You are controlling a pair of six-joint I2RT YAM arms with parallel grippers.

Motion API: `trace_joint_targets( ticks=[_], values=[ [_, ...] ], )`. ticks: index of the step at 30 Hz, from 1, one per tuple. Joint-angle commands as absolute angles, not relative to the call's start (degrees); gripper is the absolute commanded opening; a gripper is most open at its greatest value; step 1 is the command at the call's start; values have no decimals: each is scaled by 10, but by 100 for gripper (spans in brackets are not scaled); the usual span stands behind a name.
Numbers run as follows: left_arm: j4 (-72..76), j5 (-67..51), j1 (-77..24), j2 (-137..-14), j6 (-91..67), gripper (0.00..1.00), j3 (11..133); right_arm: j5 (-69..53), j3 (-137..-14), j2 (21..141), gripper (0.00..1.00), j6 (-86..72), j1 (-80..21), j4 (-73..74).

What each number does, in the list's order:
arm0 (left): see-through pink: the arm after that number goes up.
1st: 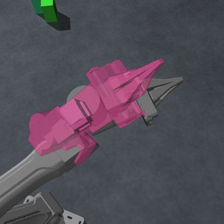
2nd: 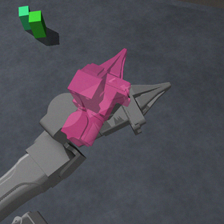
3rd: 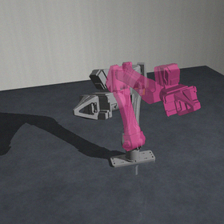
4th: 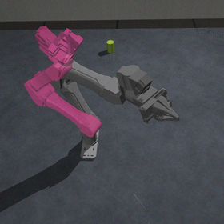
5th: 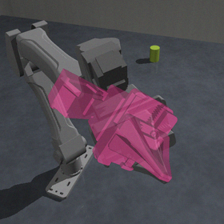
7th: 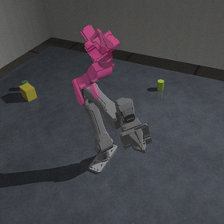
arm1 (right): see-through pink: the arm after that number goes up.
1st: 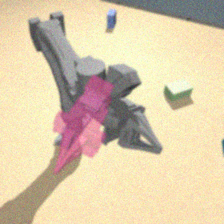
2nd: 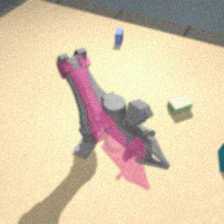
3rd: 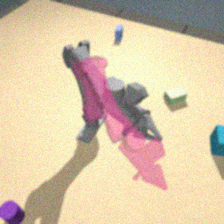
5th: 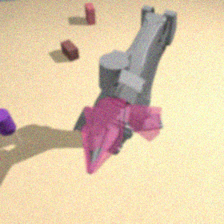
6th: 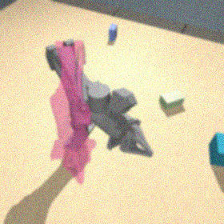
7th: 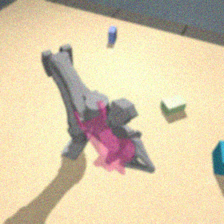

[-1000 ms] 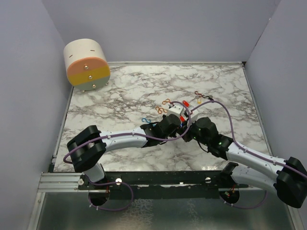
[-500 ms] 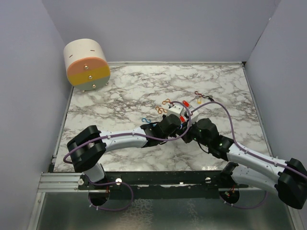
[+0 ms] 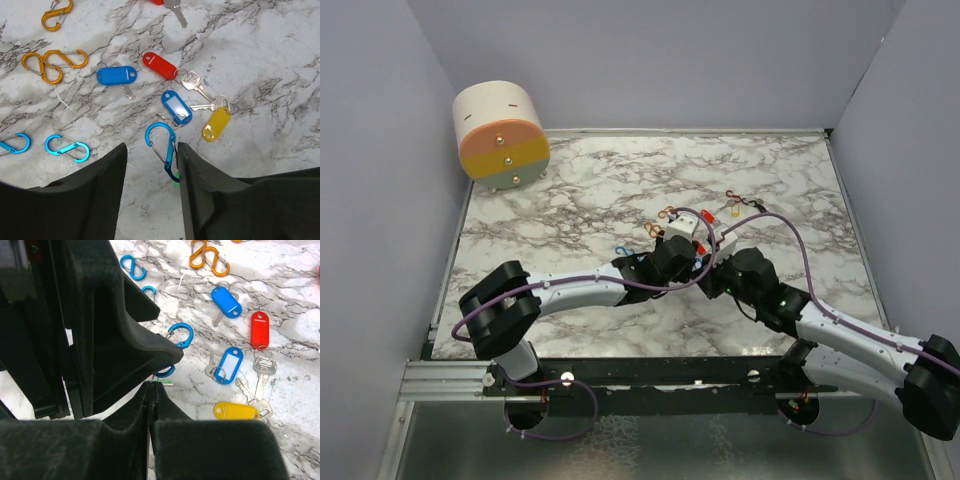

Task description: Put the keys on the keyring

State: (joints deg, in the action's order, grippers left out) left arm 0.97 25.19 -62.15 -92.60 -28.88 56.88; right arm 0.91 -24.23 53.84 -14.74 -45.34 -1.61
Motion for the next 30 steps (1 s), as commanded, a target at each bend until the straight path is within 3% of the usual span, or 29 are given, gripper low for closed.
trace_joint_targets(
  ticks=[1, 4, 8, 10, 14, 16, 20, 30],
  values=[
    [4, 279, -610, -919, -295, 51, 584, 32, -249, 525, 1, -152, -458, -8],
    [3, 284, -603, -912, -302, 60, 580, 37, -252, 523, 1, -152, -457, -4],
    [6, 285, -591, -902, -310, 60, 568, 38, -254, 526, 1, -151, -458, -4],
    [6, 284, -588, -900, -312, 54, 566, 38, -256, 528, 1, -151, -458, -4],
    [15, 280, -584, -897, -314, 26, 558, 38, -257, 530, 1, -150, -458, -4],
    [17, 279, -583, -896, -314, 23, 555, 39, -257, 530, 1, -150, -458, -3],
    [10, 283, -578, -891, -314, 35, 553, 49, -259, 531, 1, -152, -458, 0],
    [14, 314, -567, -827, -314, 85, 499, 232, -323, 573, 1, -217, -458, 46]
  ],
)
